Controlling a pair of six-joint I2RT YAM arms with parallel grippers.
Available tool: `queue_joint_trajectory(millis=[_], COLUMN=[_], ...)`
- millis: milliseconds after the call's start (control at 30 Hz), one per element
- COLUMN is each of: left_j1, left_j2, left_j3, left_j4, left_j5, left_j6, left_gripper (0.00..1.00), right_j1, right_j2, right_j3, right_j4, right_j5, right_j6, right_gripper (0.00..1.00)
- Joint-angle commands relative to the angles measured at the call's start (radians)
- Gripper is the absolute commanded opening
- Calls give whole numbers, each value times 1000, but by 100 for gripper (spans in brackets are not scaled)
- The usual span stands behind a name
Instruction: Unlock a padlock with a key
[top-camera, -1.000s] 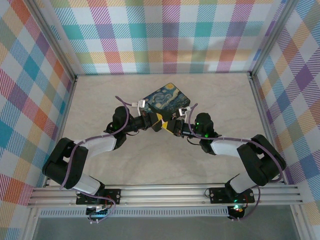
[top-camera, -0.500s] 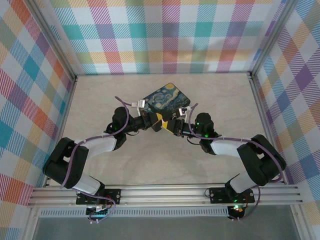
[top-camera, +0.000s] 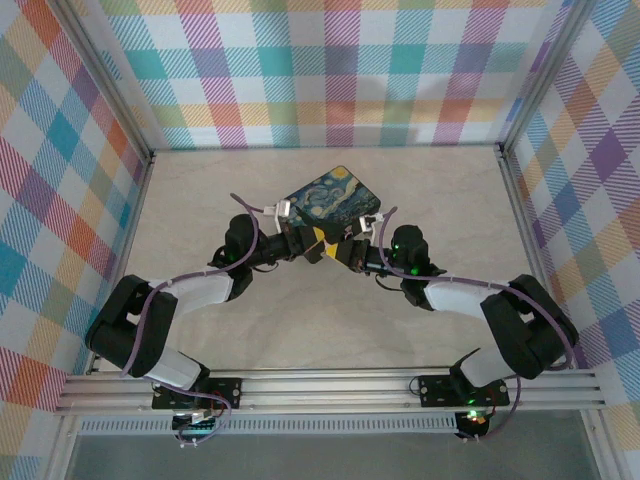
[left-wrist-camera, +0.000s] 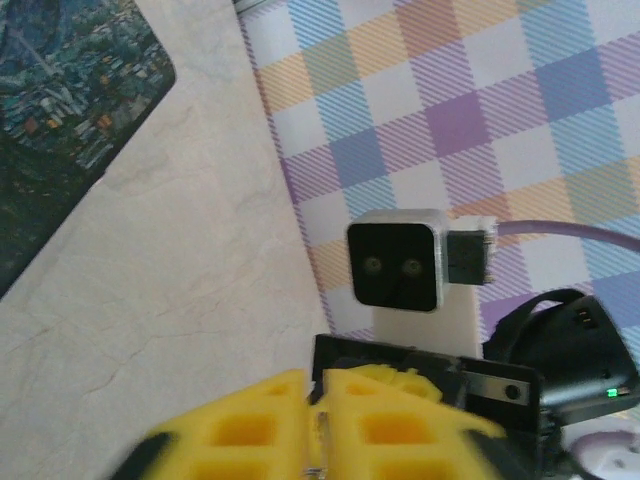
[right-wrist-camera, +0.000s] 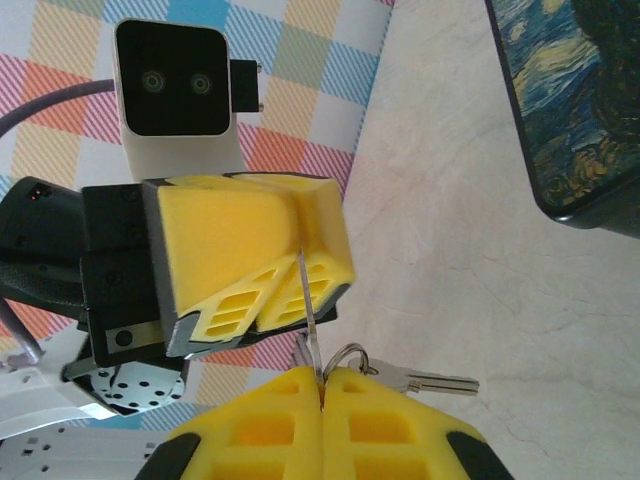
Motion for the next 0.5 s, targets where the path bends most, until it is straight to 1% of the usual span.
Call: queue_joint_trajectory(millis=[0,33,100,167,233,300,367,467], left_j1=[1,2,1,0,-5,-36,-95,-189], left_j2=[-30,-42,-66,-92,-121,-145,-153,-122], left_j3=[-3,2,11,25,51,95,147,214], left_j4=[-88,-117,-176,-239,-353,-496,-635,-791], left_j5=[-31,-39,-59,-82,-128,-200,-314,-504], left_j6=[48,61,90,116,157,215,250,236], left_gripper=[33,41,54,63,69,72,75,76], right_j1=[3,2,-5,-15,-40,-75,-130,-215], right_j2=[-67,-84,-108,-125,-136,-150,-167,-195], right_j3=[35,41,53,66,81,99,120,144], right_j4=[-160,-224,-323,-401,-480,-575,-681,-809], right_j5=[12,17,25,29,23,27,30,42], right_j6=[-127,-158,-212,-256,-300,-351,-406,-481], right_gripper=[0,0,0,0,0,0,0,0])
